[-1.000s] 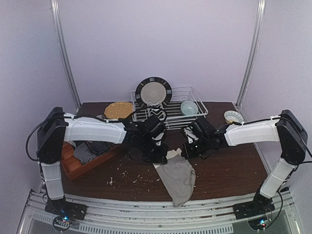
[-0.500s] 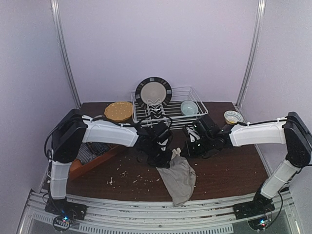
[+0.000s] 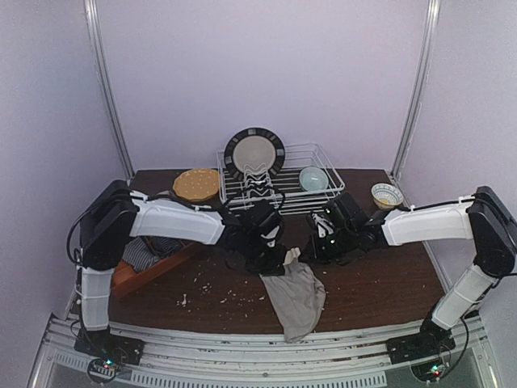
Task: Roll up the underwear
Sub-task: Fold the underwear at the center of the board.
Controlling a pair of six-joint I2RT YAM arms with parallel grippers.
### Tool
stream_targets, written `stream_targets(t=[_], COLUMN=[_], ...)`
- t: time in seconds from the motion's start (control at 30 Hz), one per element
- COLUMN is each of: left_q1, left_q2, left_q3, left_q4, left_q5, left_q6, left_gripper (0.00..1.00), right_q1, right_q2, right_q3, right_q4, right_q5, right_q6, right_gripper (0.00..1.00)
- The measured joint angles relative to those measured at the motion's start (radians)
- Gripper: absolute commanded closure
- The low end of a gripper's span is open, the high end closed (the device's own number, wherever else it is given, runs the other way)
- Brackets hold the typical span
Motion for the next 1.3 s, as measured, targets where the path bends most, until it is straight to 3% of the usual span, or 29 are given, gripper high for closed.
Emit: stream_targets(t=[0.47,0.93,1.3], left_q1=[0.0,0.0,0.0], left_q2=[0.005,-0.294,-0.282], left_q3=[-0.019,-0.269,-0.345], left_q4=[0.025,0.029,0.023], left_q5=[0.007,-0.038,-0.11], left_q6=[-0.005,0.001,-0.027], left_gripper=[1.0,1.0,1.0], right_q1=[0.0,0.004,0.068], right_q2=[0.017,0.019,0.031], right_q3=[-0.069,-0.069,-0.032], right_q4=[0.253,0.266,0.248], right_q5=[-0.18,-0.193,-0.192], right_q6=[0.209,0.223,0.241], right_gripper=[1.0,1.0,1.0])
